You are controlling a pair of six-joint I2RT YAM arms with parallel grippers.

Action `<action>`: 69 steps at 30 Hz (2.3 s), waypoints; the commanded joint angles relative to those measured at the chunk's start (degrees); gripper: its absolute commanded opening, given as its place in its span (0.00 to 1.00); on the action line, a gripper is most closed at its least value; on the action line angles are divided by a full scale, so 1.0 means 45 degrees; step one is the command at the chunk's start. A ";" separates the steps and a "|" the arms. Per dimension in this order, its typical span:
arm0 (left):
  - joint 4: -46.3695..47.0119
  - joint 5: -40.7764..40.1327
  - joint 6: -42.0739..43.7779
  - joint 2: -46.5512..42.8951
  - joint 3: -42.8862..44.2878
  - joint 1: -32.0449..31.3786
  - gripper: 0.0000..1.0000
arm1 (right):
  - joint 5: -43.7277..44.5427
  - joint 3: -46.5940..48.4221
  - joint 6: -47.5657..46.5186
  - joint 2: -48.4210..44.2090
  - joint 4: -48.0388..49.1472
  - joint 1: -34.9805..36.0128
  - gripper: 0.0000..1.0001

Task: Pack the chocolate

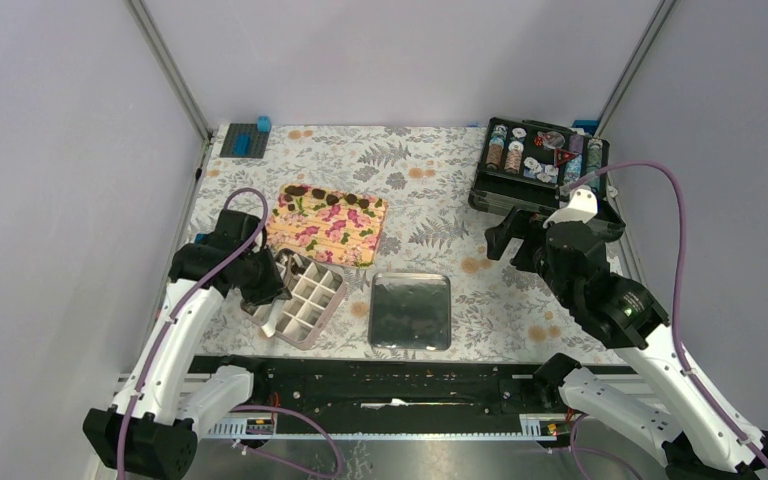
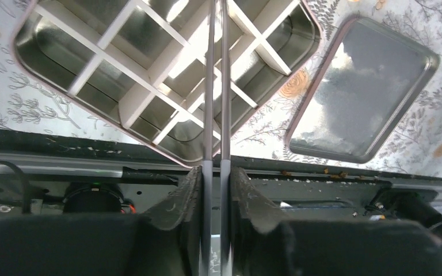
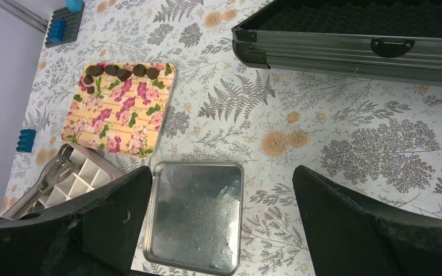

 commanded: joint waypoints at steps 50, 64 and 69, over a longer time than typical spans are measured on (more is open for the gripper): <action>0.5576 -0.3378 0.0831 0.8985 0.4074 0.0422 0.38 | 0.0742 0.0448 0.0078 -0.1016 -0.0773 -0.0018 1.00; 0.5666 -0.2363 0.1296 0.9880 0.4868 0.0720 0.39 | 0.0920 0.0516 0.0127 -0.1134 -0.0919 -0.0021 1.00; 0.5367 -0.2455 0.1412 1.0177 0.5429 0.0751 0.40 | 0.0864 0.0555 0.0137 -0.1020 -0.0930 -0.0016 1.00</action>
